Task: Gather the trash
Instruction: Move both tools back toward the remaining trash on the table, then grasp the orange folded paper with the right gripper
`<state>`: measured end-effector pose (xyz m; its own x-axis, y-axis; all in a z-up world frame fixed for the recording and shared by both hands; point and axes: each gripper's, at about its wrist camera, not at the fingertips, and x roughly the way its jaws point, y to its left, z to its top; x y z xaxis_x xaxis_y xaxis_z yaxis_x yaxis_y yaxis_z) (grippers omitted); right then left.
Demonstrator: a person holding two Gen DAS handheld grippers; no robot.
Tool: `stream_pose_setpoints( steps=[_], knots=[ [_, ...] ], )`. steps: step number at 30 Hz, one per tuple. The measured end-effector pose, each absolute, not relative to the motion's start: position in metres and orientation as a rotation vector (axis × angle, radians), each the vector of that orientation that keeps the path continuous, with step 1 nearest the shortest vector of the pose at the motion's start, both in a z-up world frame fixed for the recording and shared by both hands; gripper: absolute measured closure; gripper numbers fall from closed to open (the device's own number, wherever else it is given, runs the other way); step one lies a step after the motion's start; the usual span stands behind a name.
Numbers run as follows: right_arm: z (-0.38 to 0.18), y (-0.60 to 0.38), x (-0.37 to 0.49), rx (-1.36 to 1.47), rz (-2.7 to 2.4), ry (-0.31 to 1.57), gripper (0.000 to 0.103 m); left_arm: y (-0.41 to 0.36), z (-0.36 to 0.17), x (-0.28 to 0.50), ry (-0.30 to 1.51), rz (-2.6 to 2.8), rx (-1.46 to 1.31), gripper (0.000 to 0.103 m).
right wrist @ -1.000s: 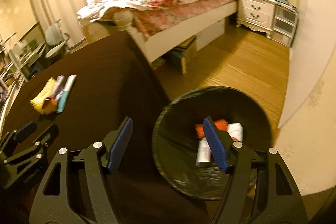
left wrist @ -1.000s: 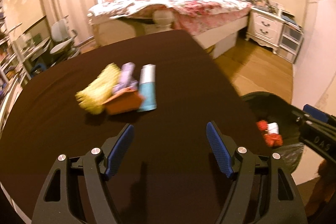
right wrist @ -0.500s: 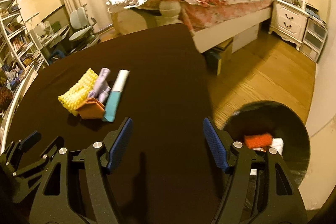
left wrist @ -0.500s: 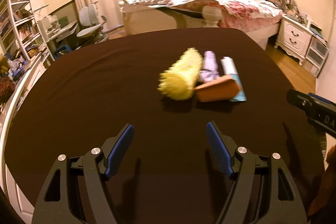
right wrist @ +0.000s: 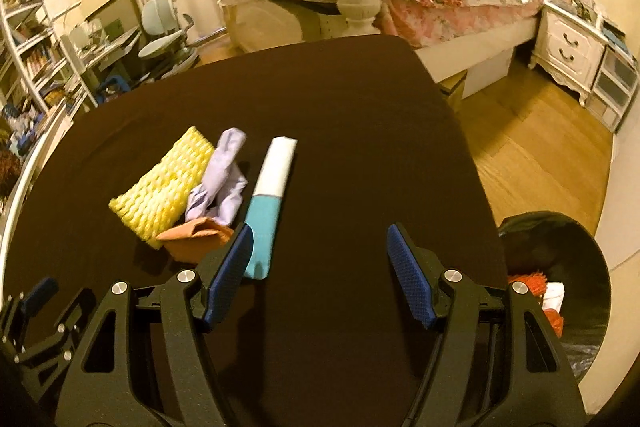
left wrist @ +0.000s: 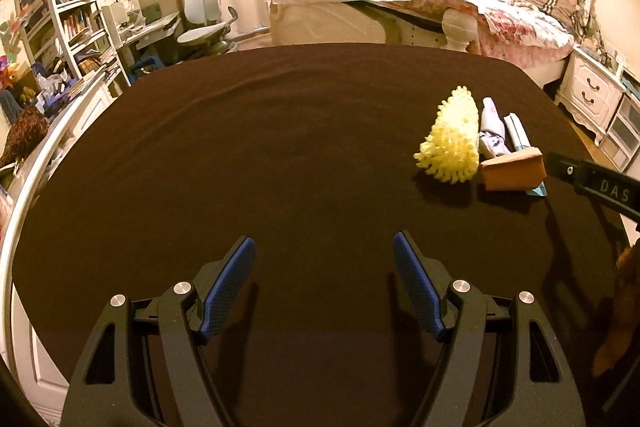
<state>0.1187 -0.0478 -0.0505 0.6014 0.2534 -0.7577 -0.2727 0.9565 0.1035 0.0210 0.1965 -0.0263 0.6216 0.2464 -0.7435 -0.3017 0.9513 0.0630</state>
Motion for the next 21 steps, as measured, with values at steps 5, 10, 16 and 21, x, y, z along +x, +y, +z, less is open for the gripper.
stream_pose_setpoints(
  steps=[5,10,16,21],
  knots=[
    [-0.051,-0.034,0.1,-0.059,0.346,0.886,0.033,0.201,-0.027,0.023,0.844,0.313,-0.086,0.031],
    [-0.054,-0.022,0.081,-0.091,0.386,0.899,0.032,0.203,-0.028,0.022,0.844,0.314,-0.085,0.031],
    [-0.052,-0.015,0.065,-0.103,0.42,0.899,0.032,0.211,-0.027,0.02,0.844,0.329,-0.093,0.031],
    [-0.047,-0.02,0.06,-0.085,0.426,0.887,0.032,0.219,-0.028,0.02,0.846,0.344,-0.113,0.031]
  ],
)
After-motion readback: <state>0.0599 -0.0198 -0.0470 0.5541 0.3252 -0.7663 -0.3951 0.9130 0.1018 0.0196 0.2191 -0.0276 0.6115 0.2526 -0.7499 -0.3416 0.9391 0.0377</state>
